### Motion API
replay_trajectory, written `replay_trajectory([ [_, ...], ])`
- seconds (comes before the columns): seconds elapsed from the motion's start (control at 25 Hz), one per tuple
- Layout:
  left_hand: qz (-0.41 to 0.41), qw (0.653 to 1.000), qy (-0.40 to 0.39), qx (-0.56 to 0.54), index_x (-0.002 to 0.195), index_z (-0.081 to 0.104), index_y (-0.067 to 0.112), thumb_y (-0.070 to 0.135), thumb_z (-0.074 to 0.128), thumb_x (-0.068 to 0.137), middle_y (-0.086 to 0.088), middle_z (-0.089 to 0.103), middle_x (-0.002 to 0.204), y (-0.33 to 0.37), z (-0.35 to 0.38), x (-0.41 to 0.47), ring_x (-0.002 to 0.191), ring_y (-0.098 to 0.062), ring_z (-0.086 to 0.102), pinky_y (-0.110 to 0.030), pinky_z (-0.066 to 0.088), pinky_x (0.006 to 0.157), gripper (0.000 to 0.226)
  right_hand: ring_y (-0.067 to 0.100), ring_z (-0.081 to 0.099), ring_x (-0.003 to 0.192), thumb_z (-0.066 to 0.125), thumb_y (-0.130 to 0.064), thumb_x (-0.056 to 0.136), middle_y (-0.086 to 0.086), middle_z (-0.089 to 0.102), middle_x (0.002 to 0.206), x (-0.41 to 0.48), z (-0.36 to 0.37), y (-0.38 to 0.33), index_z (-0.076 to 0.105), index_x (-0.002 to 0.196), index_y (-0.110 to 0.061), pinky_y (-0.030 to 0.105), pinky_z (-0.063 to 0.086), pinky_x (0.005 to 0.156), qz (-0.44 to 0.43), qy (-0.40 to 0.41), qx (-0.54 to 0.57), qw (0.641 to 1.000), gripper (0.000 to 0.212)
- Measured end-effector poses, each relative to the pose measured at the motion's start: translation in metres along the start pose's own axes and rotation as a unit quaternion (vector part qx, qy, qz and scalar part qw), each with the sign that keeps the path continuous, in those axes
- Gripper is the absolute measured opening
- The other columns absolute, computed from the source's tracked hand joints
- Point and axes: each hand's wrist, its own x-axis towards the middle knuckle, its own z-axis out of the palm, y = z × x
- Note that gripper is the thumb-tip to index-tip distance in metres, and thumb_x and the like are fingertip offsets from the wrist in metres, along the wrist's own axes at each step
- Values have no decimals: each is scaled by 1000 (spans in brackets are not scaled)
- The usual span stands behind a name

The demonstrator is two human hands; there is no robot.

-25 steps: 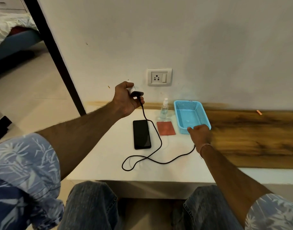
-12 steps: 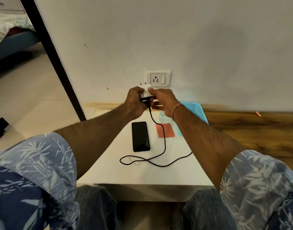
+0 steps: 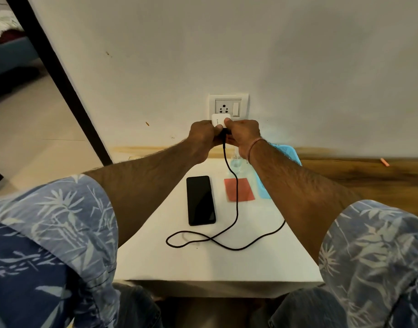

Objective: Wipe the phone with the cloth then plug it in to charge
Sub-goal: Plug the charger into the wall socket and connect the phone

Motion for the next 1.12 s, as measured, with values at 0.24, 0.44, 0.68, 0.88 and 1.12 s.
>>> replay_trajectory([
  [0.24,22,999,14,33,134,53,-10,-5,56,98,-27,64,127,-17,10,33,95,-34,69,-37,61,85,37,29,68,94,69,-23,87,13,67,114,34,3,11,61,118,-3,38,59,80,15,27,-15,999,38],
  [0.44,45,997,43,41,132,56,-8,-4,59,96,-25,67,122,-20,12,51,102,-37,70,-45,59,92,36,29,68,94,69,-21,87,15,67,113,48,5,9,61,117,-2,40,60,78,2,23,-8,1000,37],
  [0.68,53,996,58,49,130,60,-6,-1,63,95,-22,69,119,-23,14,59,97,-34,73,-45,60,90,35,30,68,96,70,-21,86,15,66,116,55,7,6,60,119,-1,41,60,79,0,28,-11,1000,39],
  [0.88,54,992,98,55,126,64,-4,4,67,94,-20,71,115,-19,18,64,97,-34,73,-46,59,91,33,30,69,92,71,-23,85,15,67,113,58,10,1,60,118,0,42,60,77,5,36,8,999,41],
  [1.12,51,989,125,59,125,65,-3,6,69,93,-19,71,115,-19,22,70,99,-34,72,-45,59,91,33,31,69,92,72,-22,84,15,66,114,65,13,0,57,120,-1,42,60,77,26,30,35,999,44],
])
